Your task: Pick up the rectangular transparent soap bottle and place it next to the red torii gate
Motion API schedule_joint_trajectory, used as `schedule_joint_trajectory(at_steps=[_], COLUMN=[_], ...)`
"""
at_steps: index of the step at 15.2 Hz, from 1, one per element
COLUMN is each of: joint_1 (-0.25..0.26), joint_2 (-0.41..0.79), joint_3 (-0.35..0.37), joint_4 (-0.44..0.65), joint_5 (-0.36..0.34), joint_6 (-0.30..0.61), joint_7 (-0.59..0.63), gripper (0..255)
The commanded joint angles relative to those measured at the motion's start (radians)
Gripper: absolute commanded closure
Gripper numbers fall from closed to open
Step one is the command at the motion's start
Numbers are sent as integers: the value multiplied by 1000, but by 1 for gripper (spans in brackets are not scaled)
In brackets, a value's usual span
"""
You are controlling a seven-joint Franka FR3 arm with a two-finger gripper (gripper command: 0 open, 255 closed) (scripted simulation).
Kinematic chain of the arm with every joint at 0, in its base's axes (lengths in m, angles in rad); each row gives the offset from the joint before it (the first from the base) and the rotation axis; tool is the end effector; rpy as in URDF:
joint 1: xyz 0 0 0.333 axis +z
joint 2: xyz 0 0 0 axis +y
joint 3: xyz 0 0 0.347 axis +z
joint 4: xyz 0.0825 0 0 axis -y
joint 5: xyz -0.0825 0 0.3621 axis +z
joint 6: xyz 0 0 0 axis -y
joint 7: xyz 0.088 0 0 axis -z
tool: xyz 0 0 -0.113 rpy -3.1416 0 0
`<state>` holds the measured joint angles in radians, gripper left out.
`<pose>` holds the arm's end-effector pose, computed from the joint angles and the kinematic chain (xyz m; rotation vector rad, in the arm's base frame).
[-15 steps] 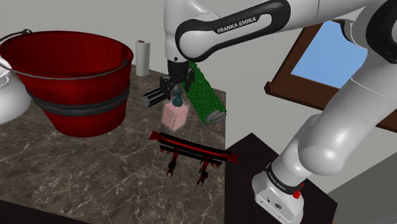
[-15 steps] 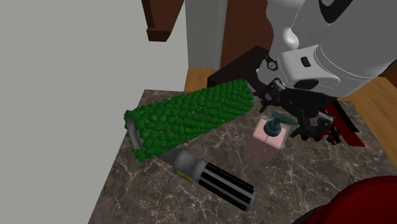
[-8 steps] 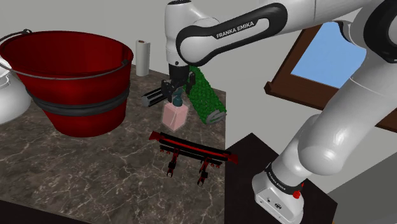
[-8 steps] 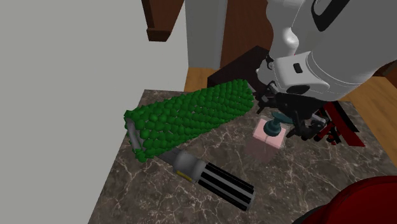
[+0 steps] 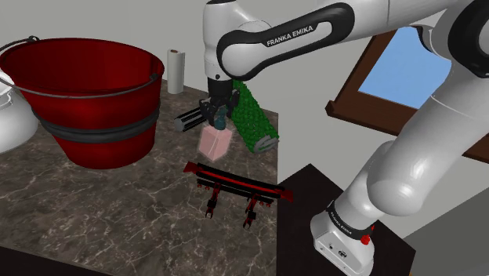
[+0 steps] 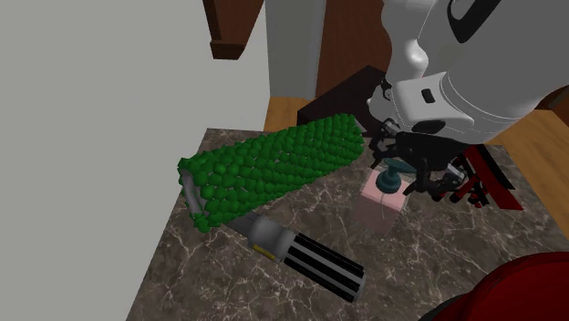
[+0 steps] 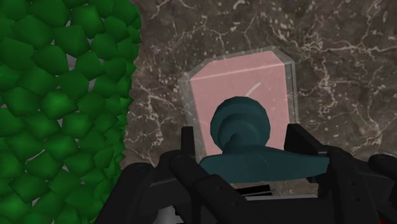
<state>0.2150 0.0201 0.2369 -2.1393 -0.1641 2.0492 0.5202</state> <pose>0.4649 0.2143 0.4248 2.9693 0.0231 -0.0487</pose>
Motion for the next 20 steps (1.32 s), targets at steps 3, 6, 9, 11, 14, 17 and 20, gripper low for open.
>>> schedule_joint_trajectory(at_steps=[3, 6, 9, 11, 14, 17, 20], joint_1=[0, 0, 0, 0, 0, 0, -30], joint_2=[-5, -23, -38, -47, -59, -70, -80], joint_3=[0, 0, 0, 0, 0, 0, -23], joint_4=[1, 24, 47, 65, 92, 121, 129], joint_5=[4, 11, 18, 22, 27, 31, 125], joint_6=[-13, -51, -89, -115, -153, -192, -206], joint_7=[-4, -13, -21, -26, -34, -41, 277], gripper=[255, 255, 255, 255, 255, 255, 0])
